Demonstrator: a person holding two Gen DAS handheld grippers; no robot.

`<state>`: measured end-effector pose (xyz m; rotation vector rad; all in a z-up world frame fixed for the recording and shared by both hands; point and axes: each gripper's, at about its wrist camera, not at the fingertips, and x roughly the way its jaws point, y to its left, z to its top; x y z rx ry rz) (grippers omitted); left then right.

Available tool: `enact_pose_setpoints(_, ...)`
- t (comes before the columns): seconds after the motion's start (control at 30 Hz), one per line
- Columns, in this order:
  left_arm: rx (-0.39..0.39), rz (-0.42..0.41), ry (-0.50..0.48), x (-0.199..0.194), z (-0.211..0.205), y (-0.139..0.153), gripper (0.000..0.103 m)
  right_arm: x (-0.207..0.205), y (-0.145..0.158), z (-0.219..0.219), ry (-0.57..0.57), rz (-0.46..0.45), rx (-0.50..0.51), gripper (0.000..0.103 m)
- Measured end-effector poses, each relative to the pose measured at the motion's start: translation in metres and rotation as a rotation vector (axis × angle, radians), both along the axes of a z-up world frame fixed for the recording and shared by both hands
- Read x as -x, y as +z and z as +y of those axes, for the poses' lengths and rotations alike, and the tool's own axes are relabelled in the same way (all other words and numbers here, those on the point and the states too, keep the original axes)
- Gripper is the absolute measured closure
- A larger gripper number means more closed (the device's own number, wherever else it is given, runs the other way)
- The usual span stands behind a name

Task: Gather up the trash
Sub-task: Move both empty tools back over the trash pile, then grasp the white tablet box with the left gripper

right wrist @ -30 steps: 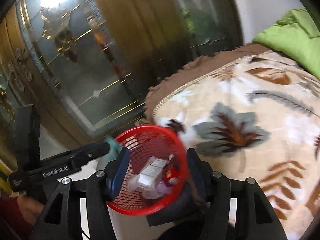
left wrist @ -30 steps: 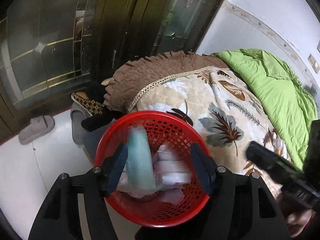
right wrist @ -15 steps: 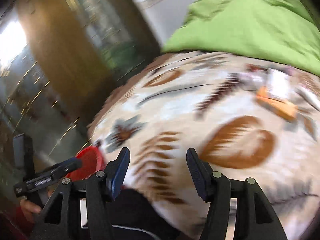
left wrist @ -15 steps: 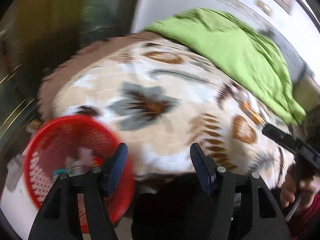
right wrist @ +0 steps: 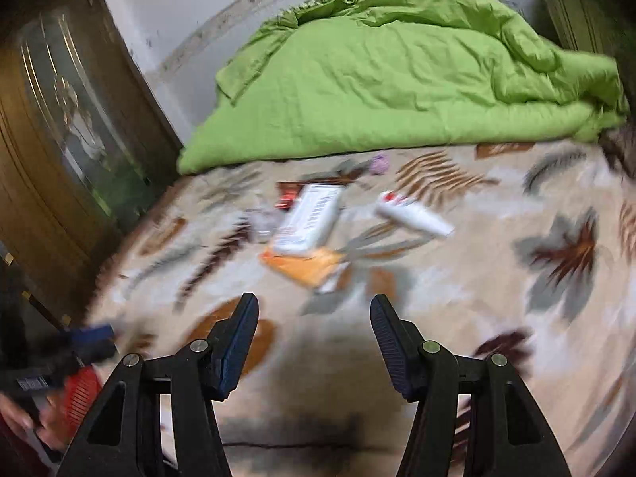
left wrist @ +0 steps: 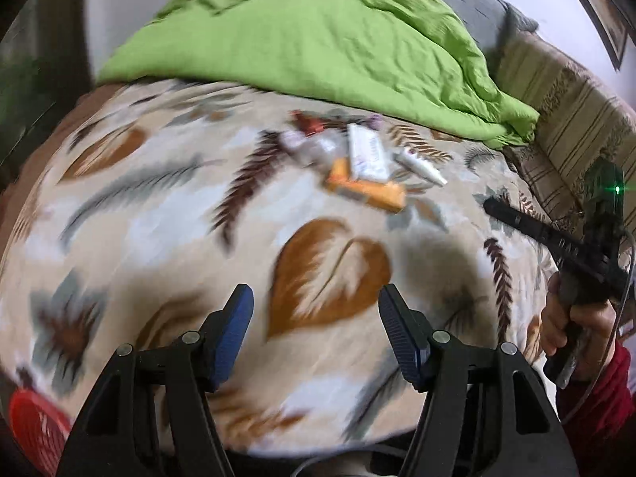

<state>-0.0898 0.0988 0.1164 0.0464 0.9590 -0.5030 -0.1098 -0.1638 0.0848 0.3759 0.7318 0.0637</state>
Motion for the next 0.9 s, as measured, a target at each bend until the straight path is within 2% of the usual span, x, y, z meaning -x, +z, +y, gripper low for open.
enact_pose_setpoints(0.1, -0.02, 0.018, -0.04, -0.037, -0.045, -0.004, 0.037, -0.015, -0.005, -0.024, 0.013, 0.015, 0.058, 0.04)
enact_pose_setpoints(0.2, -0.005, 0.054, -0.082, -0.075, -0.084, -0.012, 0.037, -0.028, -0.008, -0.042, 0.005, 0.013, 0.079, 0.04)
enact_pose_setpoints(0.33, -0.069, 0.039, -0.054, -0.129, -0.126, -0.029, 0.037, -0.039, -0.013, -0.06, -0.012, 0.01, 0.078, 0.04)
enact_pose_setpoints(0.43, -0.195, 0.042, -0.031, -0.167, -0.156, -0.051, 0.037, -0.046, -0.02, -0.073, -0.018, 0.014, 0.073, 0.04)
enact_pose_setpoints(0.5, -0.258, 0.043, -0.027, -0.18, -0.171, -0.064, 0.037, -0.054, -0.024, -0.081, -0.015, 0.022, 0.062, 0.04)
enact_pose_setpoints(0.57, -0.261, 0.053, -0.06, -0.187, -0.183, -0.07, 0.037, -0.063, -0.026, -0.084, 0.005, 0.023, 0.071, 0.04)
enact_pose_setpoints(0.63, -0.295, 0.011, -0.066, -0.192, -0.194, -0.072, 0.038, -0.074, -0.029, -0.083, 0.036, 0.03, 0.093, 0.04)
enact_pose_setpoints(0.73, -0.275, 0.044, -0.089, -0.198, -0.2, -0.076, 0.054, -0.095, -0.035, -0.077, 0.101, 0.039, 0.115, 0.04)
enact_pose_setpoints(0.83, -0.275, 0.04, -0.1, -0.193, -0.2, -0.075, 0.054, -0.114, -0.046, -0.072, 0.147, 0.068, 0.147, 0.04)
enact_pose_setpoints(0.9, -0.291, 0.021, -0.105, -0.192, -0.196, -0.074, 0.046, -0.126, -0.053, -0.067, 0.177, 0.079, 0.176, 0.04)
